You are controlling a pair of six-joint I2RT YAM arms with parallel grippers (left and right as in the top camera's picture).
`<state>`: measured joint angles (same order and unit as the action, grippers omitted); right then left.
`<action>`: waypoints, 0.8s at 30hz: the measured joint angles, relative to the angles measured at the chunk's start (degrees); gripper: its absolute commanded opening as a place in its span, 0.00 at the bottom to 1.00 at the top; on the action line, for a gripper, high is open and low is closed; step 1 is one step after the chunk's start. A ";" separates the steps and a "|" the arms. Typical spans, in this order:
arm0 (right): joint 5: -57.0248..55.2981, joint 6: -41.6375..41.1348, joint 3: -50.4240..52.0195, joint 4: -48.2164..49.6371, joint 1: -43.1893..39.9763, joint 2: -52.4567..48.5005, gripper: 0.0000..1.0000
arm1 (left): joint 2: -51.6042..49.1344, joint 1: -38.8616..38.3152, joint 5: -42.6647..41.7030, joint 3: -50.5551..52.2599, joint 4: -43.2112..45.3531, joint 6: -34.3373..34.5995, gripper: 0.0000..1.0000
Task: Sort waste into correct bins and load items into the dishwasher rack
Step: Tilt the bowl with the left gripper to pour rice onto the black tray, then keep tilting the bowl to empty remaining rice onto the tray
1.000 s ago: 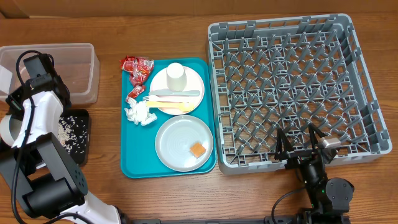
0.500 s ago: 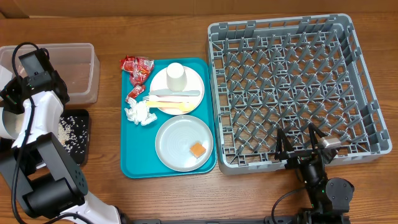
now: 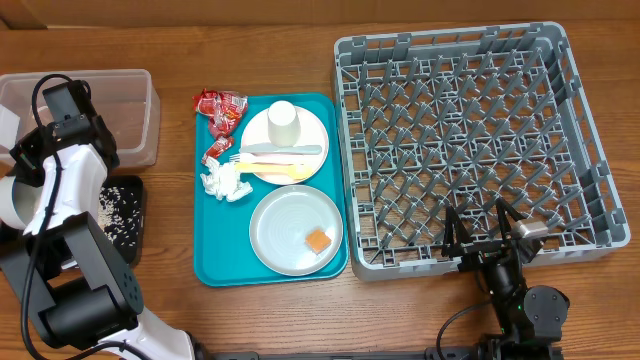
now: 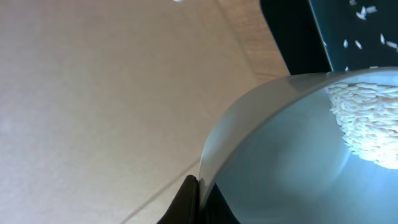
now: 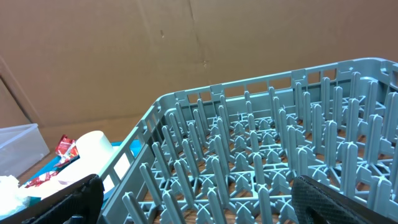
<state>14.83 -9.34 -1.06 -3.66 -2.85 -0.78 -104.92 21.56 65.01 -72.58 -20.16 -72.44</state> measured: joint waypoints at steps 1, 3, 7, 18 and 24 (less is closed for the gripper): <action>0.00 0.00 0.00 0.00 0.00 0.00 1.00 | 0.00 -0.26 0.00 0.00 0.59 0.00 0.04; 0.00 -0.02 0.00 0.00 0.00 0.00 1.00 | 0.00 -0.96 0.04 0.00 0.94 0.00 0.04; 0.00 0.00 0.00 -0.02 0.00 0.00 1.00 | 0.00 -1.73 0.26 0.00 0.96 0.00 0.04; -0.02 0.00 0.00 0.00 0.00 0.00 1.00 | 0.00 -1.66 1.16 0.00 0.39 0.04 0.04; 0.00 0.00 0.00 0.00 0.00 0.00 1.00 | 0.00 0.92 0.83 0.00 0.87 0.31 0.04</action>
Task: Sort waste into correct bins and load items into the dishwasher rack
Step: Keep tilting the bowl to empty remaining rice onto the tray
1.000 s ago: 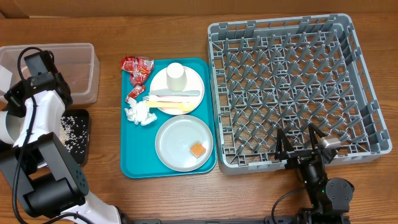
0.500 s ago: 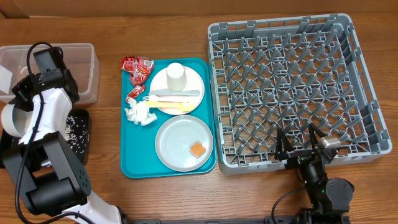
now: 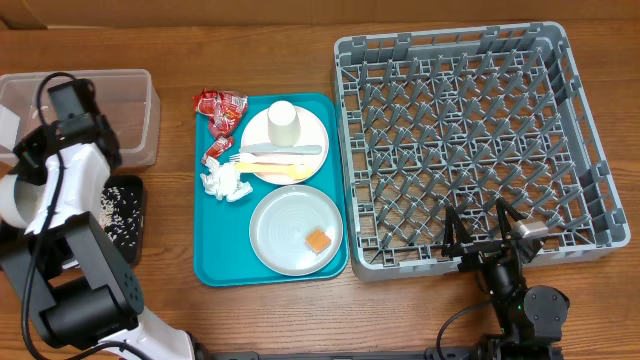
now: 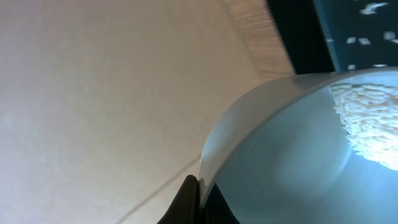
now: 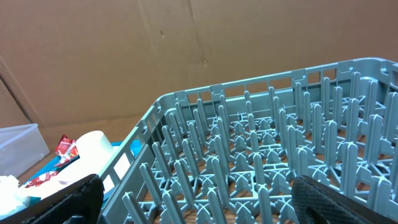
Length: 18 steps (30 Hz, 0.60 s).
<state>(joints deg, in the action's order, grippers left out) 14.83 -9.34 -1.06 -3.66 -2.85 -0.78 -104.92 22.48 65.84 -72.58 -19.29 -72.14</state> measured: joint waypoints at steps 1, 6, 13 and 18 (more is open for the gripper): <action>-0.02 -0.02 0.00 0.02 0.00 0.00 1.00 | 0.00 0.46 -0.04 0.00 1.11 0.20 0.04; -0.02 0.00 0.00 0.00 0.00 0.00 1.00 | 0.00 1.51 -0.81 0.00 -0.63 0.57 0.04; 0.02 0.00 0.00 0.00 0.00 0.00 1.00 | 0.00 -0.81 -1.46 -0.02 -1.86 2.10 0.04; 0.00 0.00 0.00 0.00 0.00 0.00 1.00 | 0.02 -0.72 -2.08 0.00 -1.64 2.78 0.04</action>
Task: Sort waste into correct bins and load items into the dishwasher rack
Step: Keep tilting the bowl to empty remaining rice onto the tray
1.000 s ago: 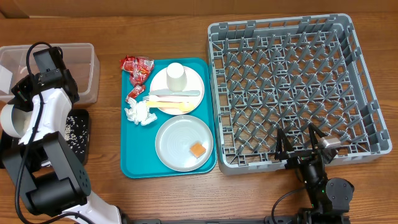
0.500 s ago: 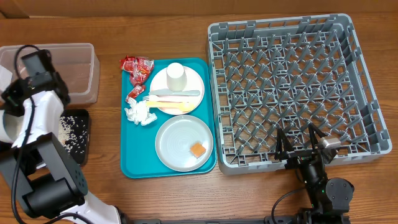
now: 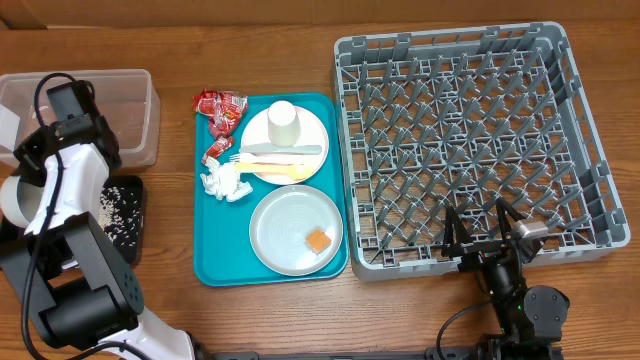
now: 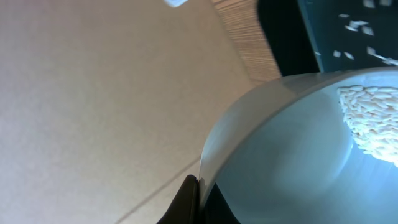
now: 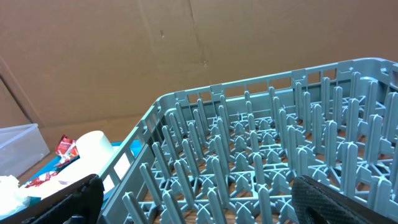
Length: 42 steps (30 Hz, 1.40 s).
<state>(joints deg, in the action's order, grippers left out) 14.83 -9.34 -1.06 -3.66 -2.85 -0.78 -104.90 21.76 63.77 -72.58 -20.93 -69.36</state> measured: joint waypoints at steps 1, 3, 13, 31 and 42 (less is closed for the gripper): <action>0.00 -0.02 0.00 0.00 0.00 0.00 1.00 | 0.00 0.07 0.00 0.00 0.55 0.07 0.04; 0.00 -0.02 0.00 0.00 0.00 0.00 1.00 | 0.09 -0.22 -0.13 0.00 0.48 0.24 0.04; -0.02 0.00 0.00 0.02 0.00 0.00 1.00 | 1.88 0.17 -0.63 -0.02 -0.55 0.83 0.04; -0.02 0.00 0.00 0.00 0.00 0.00 1.00 | 6.56 1.88 -4.02 -0.02 -1.25 3.13 0.04; 0.00 0.00 0.00 0.00 0.00 0.00 1.00 | 7.10 0.94 -5.97 0.00 -4.85 5.46 0.04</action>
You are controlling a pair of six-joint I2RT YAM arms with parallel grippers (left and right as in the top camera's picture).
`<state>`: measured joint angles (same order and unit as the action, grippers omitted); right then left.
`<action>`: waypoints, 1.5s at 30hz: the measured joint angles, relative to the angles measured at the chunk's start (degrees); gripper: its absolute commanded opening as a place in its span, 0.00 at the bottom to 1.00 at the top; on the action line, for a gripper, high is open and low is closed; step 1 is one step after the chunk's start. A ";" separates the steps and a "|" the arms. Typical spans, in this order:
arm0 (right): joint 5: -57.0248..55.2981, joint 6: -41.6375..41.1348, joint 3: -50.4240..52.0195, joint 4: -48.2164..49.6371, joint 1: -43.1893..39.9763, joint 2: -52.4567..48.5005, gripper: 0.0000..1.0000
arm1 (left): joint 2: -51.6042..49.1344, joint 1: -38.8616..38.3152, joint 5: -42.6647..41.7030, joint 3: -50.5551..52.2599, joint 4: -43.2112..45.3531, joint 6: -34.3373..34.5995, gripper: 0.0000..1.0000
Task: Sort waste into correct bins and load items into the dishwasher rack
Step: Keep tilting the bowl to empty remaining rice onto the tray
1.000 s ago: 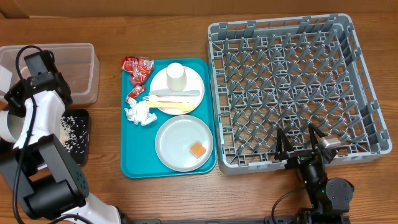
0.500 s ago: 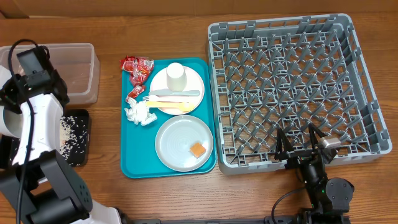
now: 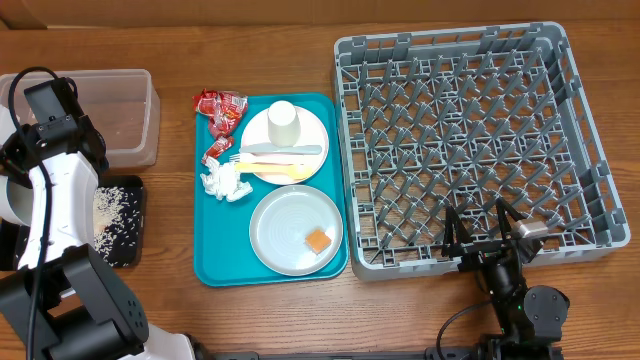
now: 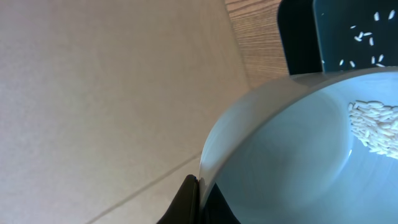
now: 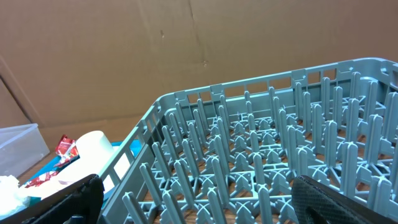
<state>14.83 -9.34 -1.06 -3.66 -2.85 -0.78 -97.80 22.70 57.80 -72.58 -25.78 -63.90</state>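
My left gripper [image 4: 198, 188] is shut on the rim of a white bowl [image 4: 292, 149], held tilted at the table's far left over a black bin [image 3: 120, 225]. A small patch of rice [image 4: 374, 126] still clings inside the bowl, and a pile of rice [image 3: 110, 205] lies in the bin. On the teal tray [image 3: 215, 265] are a plate with a white cup [image 3: 283, 120], a fork and a knife, and a second plate [image 3: 295, 230] with an orange food piece [image 3: 318, 240]. My right gripper [image 3: 480, 232] is open at the near edge of the grey dishwasher rack [image 3: 470, 140].
A clear plastic bin [image 3: 120, 110] stands behind the black bin. Red wrappers [image 3: 222, 108] and a crumpled napkin [image 3: 224, 182] lie on the tray's left side. A cardboard wall rises behind the table.
My left arm has shifted left and back with the bowl. Less rice shows in the bowl and the pile in the black bin is larger. The right arm is unchanged.
My left gripper held the tilted bowl with a large clump of rice beside the black bin throughout. The clump shrank from moment to moment while rice gathered in the bin. The right gripper stayed open by the rack.
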 measured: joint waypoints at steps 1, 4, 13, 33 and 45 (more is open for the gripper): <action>-0.02 0.00 0.00 0.00 0.00 0.00 1.00 | 0.00 0.04 -0.26 0.00 -0.02 0.13 0.04; 0.00 0.02 0.00 0.00 0.00 0.00 1.00 | 0.00 0.70 -0.28 0.37 1.25 -0.13 0.04; 0.00 0.00 0.00 0.02 0.00 0.00 1.00 | 0.00 2.54 4.94 5.86 18.40 -14.38 0.04; 0.00 0.00 0.00 -0.02 0.00 0.00 1.00 | 0.02 2.43 5.64 6.36 25.40 -29.14 0.04; 0.02 -0.02 0.00 0.00 0.00 0.00 1.00 | 0.09 0.92 3.96 7.17 18.27 -21.31 0.04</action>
<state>14.85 -9.37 -1.06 -3.66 -2.85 -0.78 -97.71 23.62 61.76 -65.41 -7.51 -85.21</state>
